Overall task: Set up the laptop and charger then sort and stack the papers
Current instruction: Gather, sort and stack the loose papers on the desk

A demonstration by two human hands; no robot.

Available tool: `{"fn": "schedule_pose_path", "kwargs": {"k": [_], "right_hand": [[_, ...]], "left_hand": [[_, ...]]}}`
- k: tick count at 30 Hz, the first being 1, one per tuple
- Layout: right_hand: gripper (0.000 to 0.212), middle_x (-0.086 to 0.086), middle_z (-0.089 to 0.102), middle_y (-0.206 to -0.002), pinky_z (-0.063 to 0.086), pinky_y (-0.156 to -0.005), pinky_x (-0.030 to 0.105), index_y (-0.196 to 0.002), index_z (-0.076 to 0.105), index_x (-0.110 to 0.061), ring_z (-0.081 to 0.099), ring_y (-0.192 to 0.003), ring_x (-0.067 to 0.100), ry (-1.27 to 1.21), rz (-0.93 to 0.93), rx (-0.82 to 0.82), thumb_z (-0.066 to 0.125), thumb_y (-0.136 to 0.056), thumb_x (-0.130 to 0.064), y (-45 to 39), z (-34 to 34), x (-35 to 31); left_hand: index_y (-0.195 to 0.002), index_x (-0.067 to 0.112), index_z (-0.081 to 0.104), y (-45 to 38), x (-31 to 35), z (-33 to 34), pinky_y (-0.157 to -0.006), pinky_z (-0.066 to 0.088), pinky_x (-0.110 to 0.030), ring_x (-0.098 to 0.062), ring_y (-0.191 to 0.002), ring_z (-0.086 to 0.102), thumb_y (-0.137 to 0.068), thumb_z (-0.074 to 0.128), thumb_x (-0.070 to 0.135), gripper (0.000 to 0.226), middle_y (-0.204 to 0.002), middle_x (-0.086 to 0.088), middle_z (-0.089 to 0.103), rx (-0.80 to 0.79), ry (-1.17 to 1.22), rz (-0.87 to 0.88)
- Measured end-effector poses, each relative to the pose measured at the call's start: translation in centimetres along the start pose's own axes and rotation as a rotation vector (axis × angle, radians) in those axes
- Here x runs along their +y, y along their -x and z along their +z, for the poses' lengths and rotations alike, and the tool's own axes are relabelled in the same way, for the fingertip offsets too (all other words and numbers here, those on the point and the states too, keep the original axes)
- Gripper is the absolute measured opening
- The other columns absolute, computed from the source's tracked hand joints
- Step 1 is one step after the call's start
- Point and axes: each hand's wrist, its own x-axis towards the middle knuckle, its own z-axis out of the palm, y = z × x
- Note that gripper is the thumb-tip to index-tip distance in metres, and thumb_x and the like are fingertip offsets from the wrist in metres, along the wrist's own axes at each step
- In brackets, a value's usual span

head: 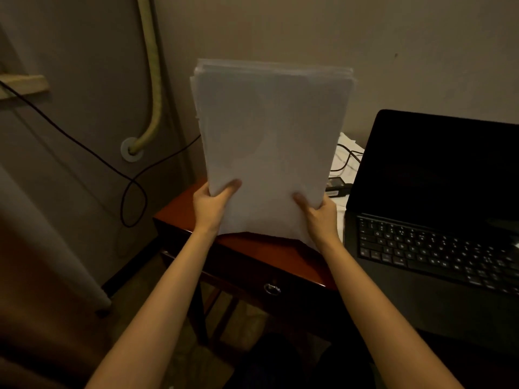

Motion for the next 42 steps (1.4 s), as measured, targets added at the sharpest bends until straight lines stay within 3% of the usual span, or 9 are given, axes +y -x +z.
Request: {"fn": "schedule_pose_path", "kwargs": {"k": [7,12,17,20,23,30,35,39,42], "right_hand": [[0.032,-0.003,0.065,-0.097,0.054,-0.079,0.027,-0.109,0.063,-0.010,0.064,-0.091,0.015,0.053,-0.002,0.005,0.074,-0.079,-0.018,0.5,0.7,-0.7],[0.038,0.002,0.065,-0.100,0.052,-0.080,0.028,-0.112,0.063,-0.005,0.063,-0.097,0.021,0.066,0.030,0.080,0.074,-0.079,-0.022,1.1,1.1,0.3],[0.038,0.002,0.066,-0.096,0.053,-0.084,0.034,-0.111,0.065,-0.004,0.064,-0.093,0.021,0.154,0.031,0.061,0.074,-0.080,-0.024,0.7,0.8,-0.2],[0.043,0.005,0.066,-0.100,0.051,-0.078,0.027,-0.115,0.064,-0.001,0.063,-0.092,0.019,0.206,0.033,0.001,0.073,-0.080,-0.024,0.9,1.3,-0.3],[0.039,0.005,0.067,-0.098,0.049,-0.073,0.025,-0.110,0.066,-0.001,0.063,-0.089,0.019,0.227,0.069,-0.051,0.073,-0.080,-0.025,1.5,2.6,-0.1],[0.035,0.003,0.068,-0.098,0.053,-0.081,0.032,-0.109,0.067,-0.007,0.066,-0.092,0.021,0.261,0.194,-0.296,0.070,-0.083,-0.030,3.3,6.4,0.4],[0.042,0.001,0.060,-0.071,0.037,-0.057,0.030,-0.070,0.059,-0.013,0.057,-0.074,0.023,0.796,0.025,-0.314,0.043,-0.098,-0.040,3.2,7.6,1.0],[0.033,0.007,0.056,-0.118,0.037,-0.086,0.035,-0.119,0.059,-0.018,0.045,-0.113,0.025,1.313,-0.265,-0.307,0.051,-0.094,-0.039,1.3,7.0,1.8],[0.035,0.012,0.051,-0.124,0.035,-0.092,0.037,-0.127,0.050,-0.014,0.044,-0.115,0.029,1.475,-0.406,-0.374,0.050,-0.094,-0.026,0.0,6.8,1.4]], "left_hand": [[-0.100,0.016,0.064,0.3,0.0,0.0,-0.066,0.054,-0.013,0.000,-0.080,0.063,-0.074,0.080,0.016,0.030,-0.091,0.010,0.065,0.072,-0.092,0.060],[-0.100,0.020,0.064,0.7,-0.3,-0.7,-0.071,0.055,-0.019,-0.006,-0.086,0.065,-0.076,0.078,0.018,0.028,-0.093,0.011,0.066,0.022,-0.100,0.043],[-0.120,0.015,0.057,1.0,0.5,-3.7,-0.076,0.055,-0.022,-0.010,-0.097,0.066,-0.075,0.070,0.029,0.049,-0.108,0.007,0.066,-0.353,-0.187,-0.109],[-0.125,0.022,0.053,1.4,1.0,-5.3,-0.083,0.053,-0.023,-0.007,-0.102,0.064,-0.076,0.069,0.034,0.052,-0.114,0.012,0.064,-0.442,-0.224,-0.178],[-0.118,0.032,0.053,2.1,0.8,-6.9,-0.078,0.056,-0.023,-0.005,-0.097,0.066,-0.085,0.068,0.028,0.036,-0.113,0.014,0.065,-0.399,-0.214,-0.200],[-0.115,0.016,0.058,4.4,-0.7,-12.5,-0.065,0.055,-0.021,-0.014,-0.092,0.067,-0.087,0.061,0.008,0.029,-0.108,0.001,0.067,-0.152,-0.123,-0.271],[-0.121,0.007,0.053,6.0,-2.1,-15.3,-0.071,0.056,-0.026,-0.018,-0.093,0.065,-0.089,0.058,0.003,0.032,-0.107,-0.003,0.065,-0.022,-0.086,-0.340],[-0.121,0.005,0.053,6.5,-2.6,-16.6,-0.075,0.054,-0.027,-0.020,-0.096,0.063,-0.089,0.058,0.002,0.033,-0.105,0.000,0.064,0.084,-0.077,-0.354],[-0.121,0.006,0.054,6.4,-2.4,-17.0,-0.074,0.052,-0.025,-0.016,-0.093,0.062,-0.090,0.059,0.002,0.032,-0.105,0.001,0.064,0.137,-0.065,-0.355]]}}
